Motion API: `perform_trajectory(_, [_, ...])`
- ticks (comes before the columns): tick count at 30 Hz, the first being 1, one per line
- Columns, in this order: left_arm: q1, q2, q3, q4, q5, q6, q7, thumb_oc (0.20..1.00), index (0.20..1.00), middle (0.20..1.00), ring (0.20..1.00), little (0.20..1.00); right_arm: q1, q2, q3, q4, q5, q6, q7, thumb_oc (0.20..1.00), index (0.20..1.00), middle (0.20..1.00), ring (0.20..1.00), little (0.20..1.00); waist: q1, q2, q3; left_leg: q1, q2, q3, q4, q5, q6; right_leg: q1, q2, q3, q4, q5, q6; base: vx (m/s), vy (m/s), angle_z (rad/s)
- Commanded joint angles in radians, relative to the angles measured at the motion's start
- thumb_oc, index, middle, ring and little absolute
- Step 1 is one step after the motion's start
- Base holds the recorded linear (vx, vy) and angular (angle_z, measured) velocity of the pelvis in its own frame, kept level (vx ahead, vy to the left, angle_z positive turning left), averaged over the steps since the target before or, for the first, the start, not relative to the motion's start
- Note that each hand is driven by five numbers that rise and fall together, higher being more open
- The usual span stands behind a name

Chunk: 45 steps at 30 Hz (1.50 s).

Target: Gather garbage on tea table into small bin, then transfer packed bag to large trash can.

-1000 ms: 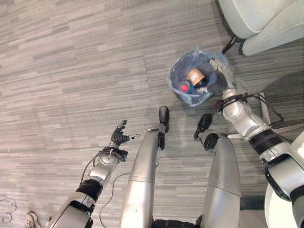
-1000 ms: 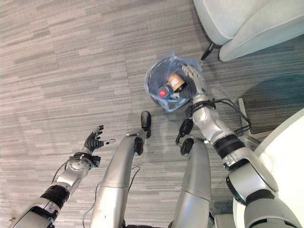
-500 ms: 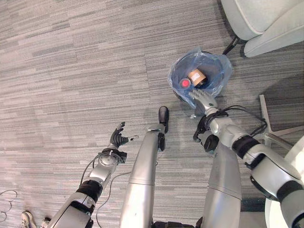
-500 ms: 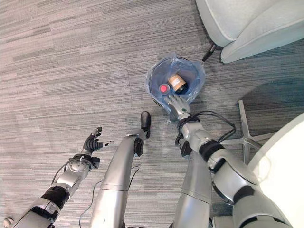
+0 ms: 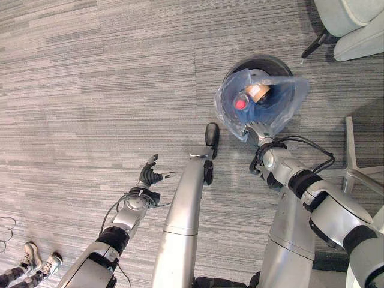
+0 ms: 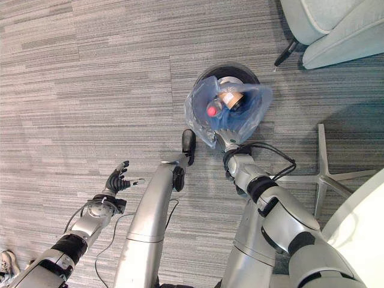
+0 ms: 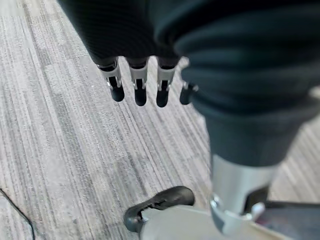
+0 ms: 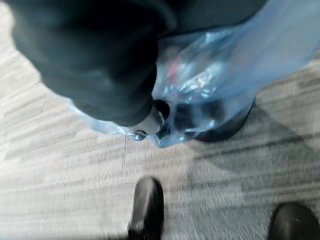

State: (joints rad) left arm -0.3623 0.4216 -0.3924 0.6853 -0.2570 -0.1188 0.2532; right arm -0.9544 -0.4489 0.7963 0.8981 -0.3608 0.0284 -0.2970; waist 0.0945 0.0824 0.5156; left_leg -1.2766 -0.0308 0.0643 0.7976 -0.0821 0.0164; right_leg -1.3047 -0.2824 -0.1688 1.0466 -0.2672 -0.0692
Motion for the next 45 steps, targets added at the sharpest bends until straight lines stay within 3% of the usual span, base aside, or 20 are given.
perform_trajectory(1, [0.030, -0.013, 0.001, 0.010, 0.015, -0.004, 0.002, 1.000, 1.000, 1.000, 1.000, 1.000, 0.042, -0.015, -0.036, -0.068, 0.073, -0.034, -0.021, 0.200, 0.200, 0.200, 0.200, 0.200, -0.007, 0.009, -0.031, 0.039, -0.003, -0.033, -0.040, -0.036, -0.010, 0.064, 0.012, 0.063, -0.142, 0.039, 0.082, -0.07, 0.013, -0.21])
perform_trajectory(4, [0.023, -0.017, 0.008, 0.005, 0.025, 0.004, -0.008, 1.000, 1.000, 1.000, 1.000, 1.000, 0.073, -0.016, -0.111, -0.152, 0.145, -0.049, -0.022, 0.200, 0.200, 0.200, 0.200, 0.200, -0.018, -0.001, -0.038, 0.116, 0.010, -0.036, -0.115, -0.023, -0.013, 0.137, 0.026, 0.040, -0.210, 0.062, 0.100, -0.07, 0.015, -0.07])
perform_trajectory(7, [0.029, -0.038, 0.007, -0.014, 0.048, 0.018, -0.038, 1.000, 1.000, 1.000, 1.000, 1.000, 0.181, 0.024, -0.245, -0.282, 0.328, -0.095, 0.001, 0.200, 0.200, 0.200, 0.200, 0.200, -0.032, -0.024, -0.060, 0.278, 0.026, -0.040, -0.234, -0.003, -0.022, 0.294, 0.036, 0.003, -0.320, 0.091, 0.119, -0.04, -0.012, -0.05])
perform_trajectory(12, [0.058, -0.055, 0.014, -0.037, 0.062, 0.023, -0.061, 1.000, 1.000, 1.000, 1.000, 1.000, 0.301, 0.043, -0.311, -0.411, 0.415, -0.130, 0.038, 0.200, 0.200, 0.200, 0.200, 0.200, -0.047, -0.052, -0.083, 0.453, 0.033, -0.042, -0.342, 0.005, -0.030, 0.466, 0.046, -0.028, -0.434, 0.116, 0.129, 0.05, -0.016, 0.00])
perform_trajectory(17, [0.127, -0.068, 0.055, -0.110, 0.033, 0.012, -0.073, 1.000, 1.000, 1.000, 1.000, 1.000, 0.480, 0.080, -0.388, -0.604, 0.541, -0.174, 0.107, 0.200, 0.200, 0.200, 0.200, 0.200, -0.069, -0.099, -0.123, 0.730, 0.042, -0.032, -0.491, 0.013, -0.045, 0.750, 0.068, -0.070, -0.623, 0.161, 0.150, 0.10, -0.002, -0.02])
perform_trajectory(19, [0.149, -0.073, 0.077, -0.130, 0.007, 0.005, -0.069, 1.000, 1.000, 1.000, 1.000, 1.000, 0.529, 0.100, -0.419, -0.661, 0.591, -0.189, 0.124, 0.200, 0.200, 0.200, 0.200, 0.200, -0.077, -0.114, -0.143, 0.810, 0.043, -0.020, -0.546, 0.044, -0.045, 0.834, 0.073, -0.087, -0.695, 0.204, 0.151, 0.04, 0.027, -0.17])
perform_trajectory(24, [0.244, -0.067, 0.138, -0.195, -0.017, -0.001, -0.079, 1.000, 1.000, 1.000, 1.000, 1.000, 0.644, 0.112, -0.460, -0.785, 0.655, -0.201, 0.183, 0.200, 0.200, 0.200, 0.200, 0.200, -0.097, -0.147, -0.235, 1.024, 0.055, 0.021, -0.661, 0.047, -0.047, 1.042, 0.102, -0.083, -0.852, 0.246, 0.181, 0.13, 0.054, -0.16])
perform_trajectory(29, [0.347, -0.052, 0.183, -0.256, 0.017, -0.001, -0.101, 1.000, 1.000, 1.000, 1.000, 1.000, 0.697, 0.076, -0.488, -0.876, 0.577, -0.191, 0.214, 0.200, 0.200, 0.200, 0.200, 0.200, -0.104, -0.160, -0.317, 1.166, 0.044, 0.061, -0.759, 0.044, -0.044, 1.154, 0.131, -0.058, -0.946, 0.278, 0.207, 0.10, 0.086, -0.21])
perform_trajectory(31, [0.362, -0.045, 0.187, -0.273, 0.023, -0.002, -0.107, 1.000, 1.000, 1.000, 1.000, 1.000, 0.686, 0.079, -0.480, -0.898, 0.551, -0.189, 0.220, 0.200, 0.200, 0.200, 0.200, 0.200, -0.100, -0.157, -0.313, 1.194, 0.047, 0.072, -0.776, 0.051, -0.036, 1.139, 0.130, -0.032, -0.916, 0.310, 0.226, -0.06, 0.089, -0.23])
perform_trajectory(33, [0.362, -0.041, 0.186, -0.277, 0.026, -0.004, -0.111, 1.000, 1.000, 1.000, 1.000, 1.000, 0.681, 0.080, -0.476, -0.905, 0.540, -0.190, 0.223, 0.200, 0.200, 0.200, 0.200, 0.200, -0.094, -0.156, -0.308, 1.201, 0.048, 0.076, -0.779, 0.054, -0.032, 1.135, 0.132, -0.017, -0.896, 0.301, 0.228, -0.10, 0.031, -0.43])
perform_trajectory(38, [0.357, -0.011, 0.191, -0.302, 0.039, -0.011, -0.134, 1.000, 1.000, 1.000, 1.000, 1.000, 0.650, 0.066, -0.479, -0.925, 0.490, -0.201, 0.223, 0.200, 0.200, 0.200, 0.200, 0.200, -0.074, -0.138, -0.299, 1.146, 0.068, 0.080, -0.751, 0.099, -0.017, 1.158, 0.182, 0.042, -0.675, 0.178, 0.206, -0.25, -0.023, -0.08])
perform_trajectory(39, [0.361, -0.001, 0.182, -0.330, 0.047, -0.013, -0.134, 1.000, 1.000, 1.000, 1.000, 1.000, 0.647, 0.062, -0.483, -0.928, 0.453, -0.198, 0.210, 0.200, 0.200, 0.200, 0.200, 0.200, -0.040, -0.151, -0.316, 1.090, 0.065, 0.061, -0.746, 0.141, -0.030, 1.241, 0.238, 0.096, -0.684, 0.099, 0.176, -0.30, -0.195, 0.21])
perform_trajectory(41, [0.368, 0.001, 0.181, -0.347, 0.060, -0.012, -0.138, 1.000, 1.000, 1.000, 1.000, 1.000, 0.635, 0.056, -0.479, -0.923, 0.448, -0.197, 0.197, 0.200, 0.200, 0.200, 0.200, 0.200, -0.013, -0.155, -0.329, 1.036, 0.072, 0.048, -0.737, 0.189, -0.053, 1.290, 0.268, 0.103, -0.813, 0.062, 0.138, -0.21, -0.196, 0.26])
perform_trajectory(42, [0.368, 0.001, 0.181, -0.347, 0.060, -0.011, -0.138, 1.000, 1.000, 1.000, 1.000, 1.000, 0.635, 0.056, -0.479, -0.922, 0.448, -0.197, 0.197, 0.200, 0.200, 0.200, 0.200, 0.200, -0.015, -0.155, -0.330, 1.035, 0.073, 0.047, -0.737, 0.190, -0.055, 1.292, 0.269, 0.102, -0.820, 0.066, 0.137, -0.25, -0.196, 0.09])
perform_trajectory(43, [0.363, -0.002, 0.175, -0.357, 0.056, -0.012, -0.140, 1.000, 1.000, 1.000, 1.000, 1.000, 0.616, 0.042, -0.476, -0.922, 0.452, -0.199, 0.187, 0.200, 0.200, 0.200, 0.200, 0.200, -0.005, -0.147, -0.319, 0.977, 0.084, 0.041, -0.729, 0.234, -0.093, 1.293, 0.303, 0.107, -0.893, 0.070, 0.116, -0.25, -0.176, 0.06])
perform_trajectory(45, [0.354, -0.006, 0.165, -0.378, 0.050, -0.013, -0.148, 1.000, 1.000, 1.000, 1.000, 1.000, 0.603, 0.021, -0.479, -0.917, 0.454, -0.197, 0.175, 0.200, 0.200, 0.200, 0.200, 0.200, -0.006, -0.134, -0.304, 0.939, 0.096, 0.040, -0.724, 0.267, -0.132, 1.287, 0.319, 0.077, -0.932, 0.092, 0.109, -0.37, -0.185, 0.55])
